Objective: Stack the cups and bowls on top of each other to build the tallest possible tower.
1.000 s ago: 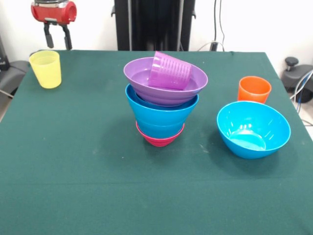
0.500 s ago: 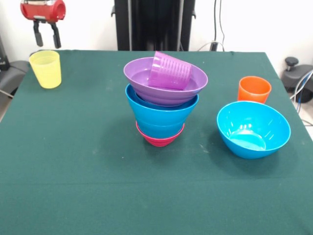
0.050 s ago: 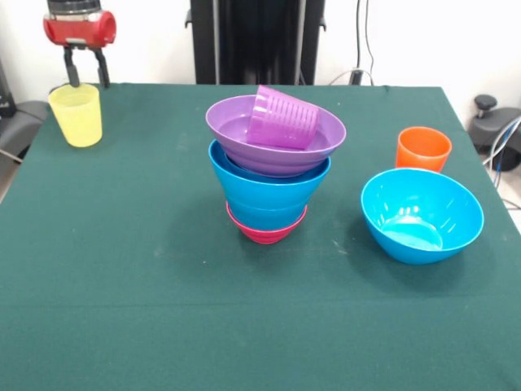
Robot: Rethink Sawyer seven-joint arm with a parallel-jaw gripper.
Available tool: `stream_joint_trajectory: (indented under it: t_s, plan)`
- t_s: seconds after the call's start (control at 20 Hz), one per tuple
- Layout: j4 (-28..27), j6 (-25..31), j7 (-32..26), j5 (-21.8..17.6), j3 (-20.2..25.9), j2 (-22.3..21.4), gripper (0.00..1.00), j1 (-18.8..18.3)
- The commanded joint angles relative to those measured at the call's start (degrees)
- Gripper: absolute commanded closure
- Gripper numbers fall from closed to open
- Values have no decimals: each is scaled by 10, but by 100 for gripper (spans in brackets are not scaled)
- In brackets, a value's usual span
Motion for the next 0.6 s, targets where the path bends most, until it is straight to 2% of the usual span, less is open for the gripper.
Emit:
stream_joint_trajectory:
  t_s: [0.05, 0.2, 0.6]
  plan:
    - [-60, -48, -53, -118, -42, 68, 0, 51]
    - [-78, -71, -23, -156, -65, 99, 0, 61]
    - [-87, -73, -36, -159, -66, 114, 0, 55]
